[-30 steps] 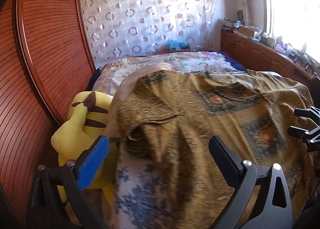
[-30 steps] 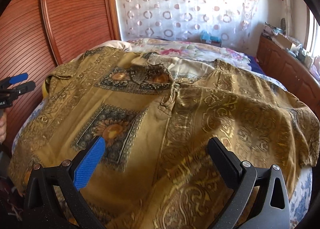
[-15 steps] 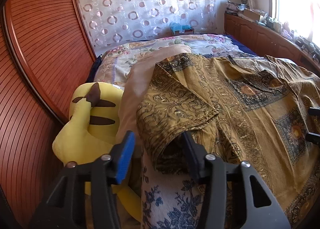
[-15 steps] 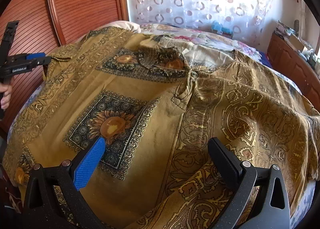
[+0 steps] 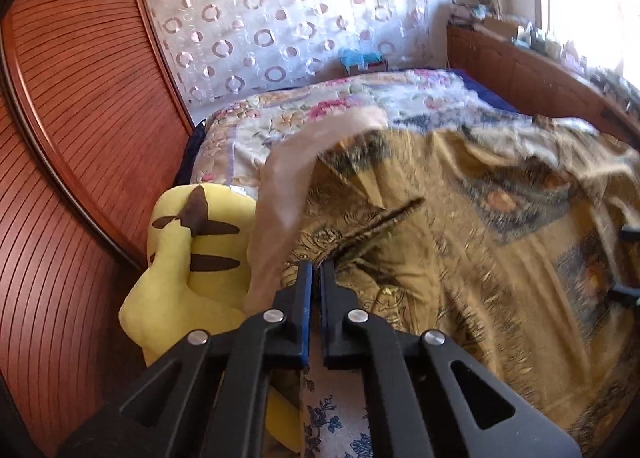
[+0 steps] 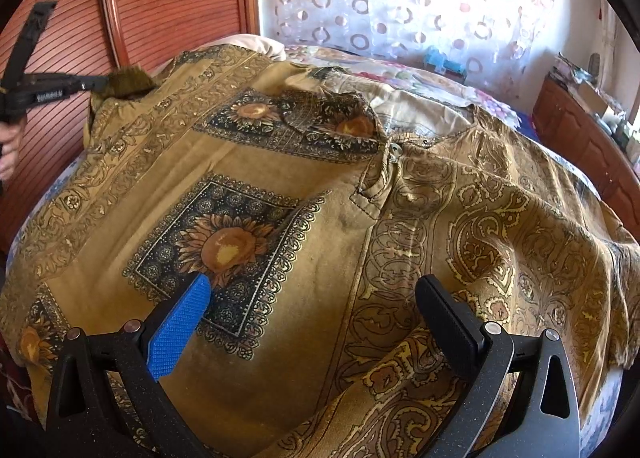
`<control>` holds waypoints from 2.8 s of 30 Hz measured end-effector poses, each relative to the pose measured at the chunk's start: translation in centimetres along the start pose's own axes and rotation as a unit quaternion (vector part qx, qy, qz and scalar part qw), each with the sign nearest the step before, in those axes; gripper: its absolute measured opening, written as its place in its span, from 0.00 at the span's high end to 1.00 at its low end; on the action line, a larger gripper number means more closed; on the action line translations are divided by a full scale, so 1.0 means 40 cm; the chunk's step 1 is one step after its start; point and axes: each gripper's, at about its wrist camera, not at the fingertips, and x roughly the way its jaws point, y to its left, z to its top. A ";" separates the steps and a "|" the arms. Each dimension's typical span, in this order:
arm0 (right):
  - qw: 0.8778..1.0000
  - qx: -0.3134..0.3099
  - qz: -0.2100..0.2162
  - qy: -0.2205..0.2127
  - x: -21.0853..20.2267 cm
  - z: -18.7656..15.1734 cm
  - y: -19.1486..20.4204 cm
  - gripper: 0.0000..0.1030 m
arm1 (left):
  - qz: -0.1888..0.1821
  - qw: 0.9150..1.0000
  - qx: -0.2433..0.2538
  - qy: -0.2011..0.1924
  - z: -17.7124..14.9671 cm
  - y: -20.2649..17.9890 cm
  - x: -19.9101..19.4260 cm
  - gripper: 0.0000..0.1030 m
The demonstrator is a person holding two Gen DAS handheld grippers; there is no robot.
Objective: Fold small clothes
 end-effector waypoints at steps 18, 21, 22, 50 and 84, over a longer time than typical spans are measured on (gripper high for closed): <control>1.000 -0.006 -0.009 0.003 0.006 0.000 0.005 0.00 | -0.106 0.993 0.039 -0.030 0.205 -0.233 -0.111 0.92; 1.000 -0.007 -0.009 0.004 0.006 0.000 0.007 0.00 | -0.120 0.991 0.053 -0.029 0.200 -0.254 -0.100 0.82; 1.000 -0.008 -0.009 0.004 0.005 -0.001 0.008 0.00 | -0.125 0.990 0.055 -0.028 0.198 -0.256 -0.099 0.75; 1.000 -0.004 -0.011 0.010 0.011 -0.007 0.007 0.00 | -0.102 0.994 0.019 0.033 -0.089 -0.264 0.091 0.47; 0.984 0.106 -0.138 -0.028 -0.286 -0.094 -0.467 0.16 | -0.105 0.994 0.007 0.032 -0.085 -0.255 0.095 0.45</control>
